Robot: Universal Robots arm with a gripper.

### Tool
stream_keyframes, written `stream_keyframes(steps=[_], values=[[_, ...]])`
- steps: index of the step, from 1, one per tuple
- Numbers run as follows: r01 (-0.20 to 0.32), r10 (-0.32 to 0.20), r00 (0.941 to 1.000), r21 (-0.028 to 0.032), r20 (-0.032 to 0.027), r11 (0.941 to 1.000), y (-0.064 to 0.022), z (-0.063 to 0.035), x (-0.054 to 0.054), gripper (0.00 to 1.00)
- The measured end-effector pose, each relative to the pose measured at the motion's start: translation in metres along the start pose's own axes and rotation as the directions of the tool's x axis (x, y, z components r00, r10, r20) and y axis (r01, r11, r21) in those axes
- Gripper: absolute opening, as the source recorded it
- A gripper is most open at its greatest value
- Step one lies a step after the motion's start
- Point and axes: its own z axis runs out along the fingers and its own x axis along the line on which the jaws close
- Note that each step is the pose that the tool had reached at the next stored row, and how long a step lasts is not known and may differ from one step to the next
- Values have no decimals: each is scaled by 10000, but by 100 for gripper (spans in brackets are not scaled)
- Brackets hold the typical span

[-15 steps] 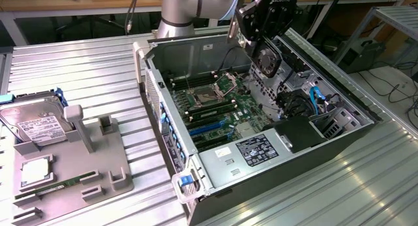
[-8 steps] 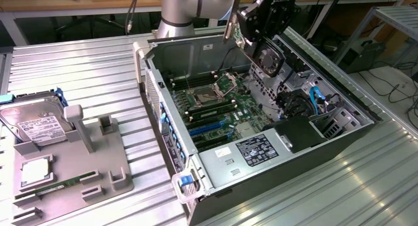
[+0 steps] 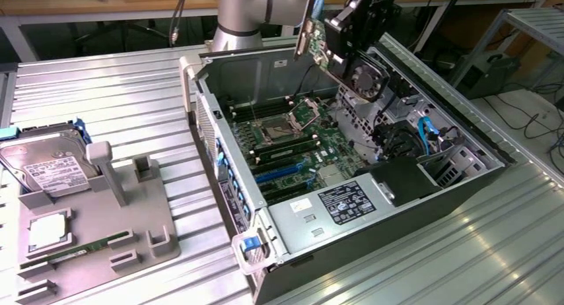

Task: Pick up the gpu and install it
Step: 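Insert the gpu into the slot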

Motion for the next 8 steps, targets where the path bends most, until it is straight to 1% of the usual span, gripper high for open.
stream_keyframes(steps=[2,4,5,8], values=[[359,-359,9994,-3,-7,9994,0,0,0,28],[735,-735,9973,-6,-14,9973,0,0,0,28],[1006,-1006,9949,-9,-19,9949,0,0,0,28],[1563,-1563,9877,-16,-30,9877,0,0,0,28]])
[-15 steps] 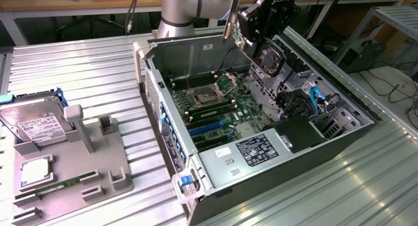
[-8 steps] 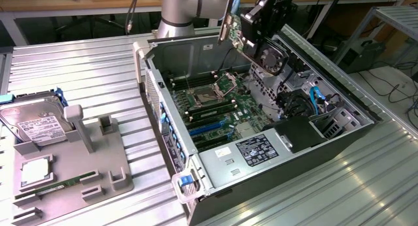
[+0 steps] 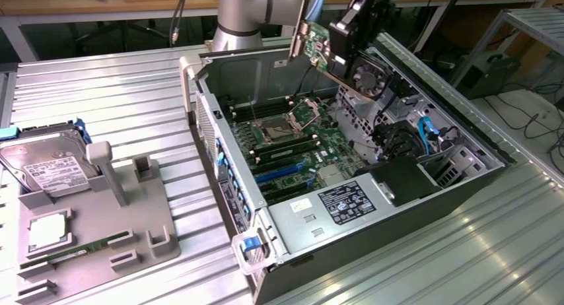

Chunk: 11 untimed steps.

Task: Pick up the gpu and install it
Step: 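Insert the gpu into the slot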

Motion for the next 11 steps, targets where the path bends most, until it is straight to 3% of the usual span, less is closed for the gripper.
stream_keyframes(steps=[6,9,11], values=[[1169,-1169,9931,-11,-22,9931,0,0,0,28],[1707,-1707,9853,-17,-32,9853,0,0,0,28],[2204,-2204,9754,-24,-40,9754,0,1,0,28]])
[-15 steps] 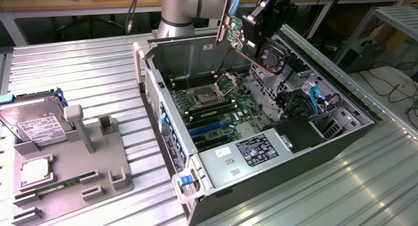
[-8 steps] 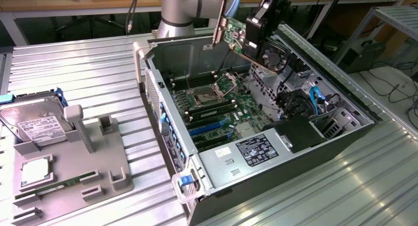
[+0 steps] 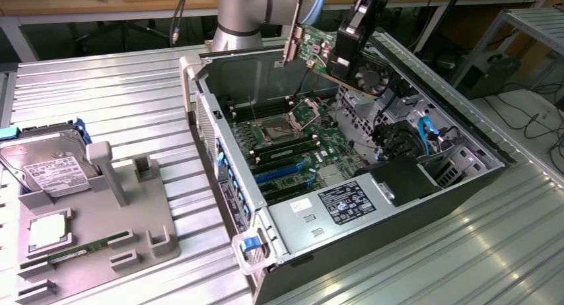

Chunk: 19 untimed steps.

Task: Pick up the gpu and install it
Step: 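Insert the gpu into the slot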

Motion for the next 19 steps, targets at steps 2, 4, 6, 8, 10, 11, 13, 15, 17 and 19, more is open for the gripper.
stream_keyframes(steps=[2,4,6,8,10,11,13,15,17,19], values=[[346,-346,9994,-2,-8,9994,0,0,0,28],[697,-697,9976,-6,-14,9976,0,0,0,28],[1072,-1072,9942,-10,-20,9942,0,0,0,28],[1423,-1423,9898,-14,-28,9898,0,0,0,28],[1850,-1850,9827,-19,-35,9827,0,1,0,28],[2022,-2022,9793,-21,-38,9793,0,1,0,28],[2584,-2584,9660,-28,-48,9660,0,1,0,28],[2949,-2949,9555,-33,-54,9555,0,1,0,28],[3197,-3197,9475,-38,-58,9475,0,2,0,28],[3504,-3504,9366,-42,-63,9366,1,2,1,28]])
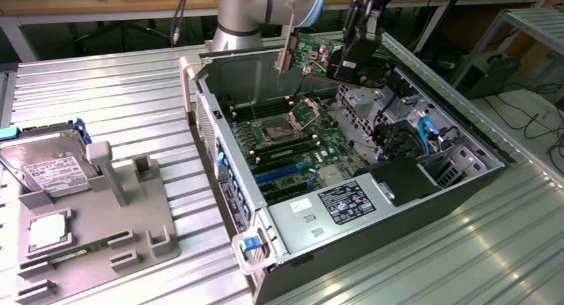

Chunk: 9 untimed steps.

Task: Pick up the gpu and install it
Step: 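Insert the gpu into the slot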

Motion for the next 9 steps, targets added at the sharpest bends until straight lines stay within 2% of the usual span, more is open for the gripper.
stream_keyframes(steps=[6,9], values=[[794,-794,9968,-8,-15,9968,1,0,1,28],[1399,-1399,9902,-14,-26,9902,2,1,1,28]])
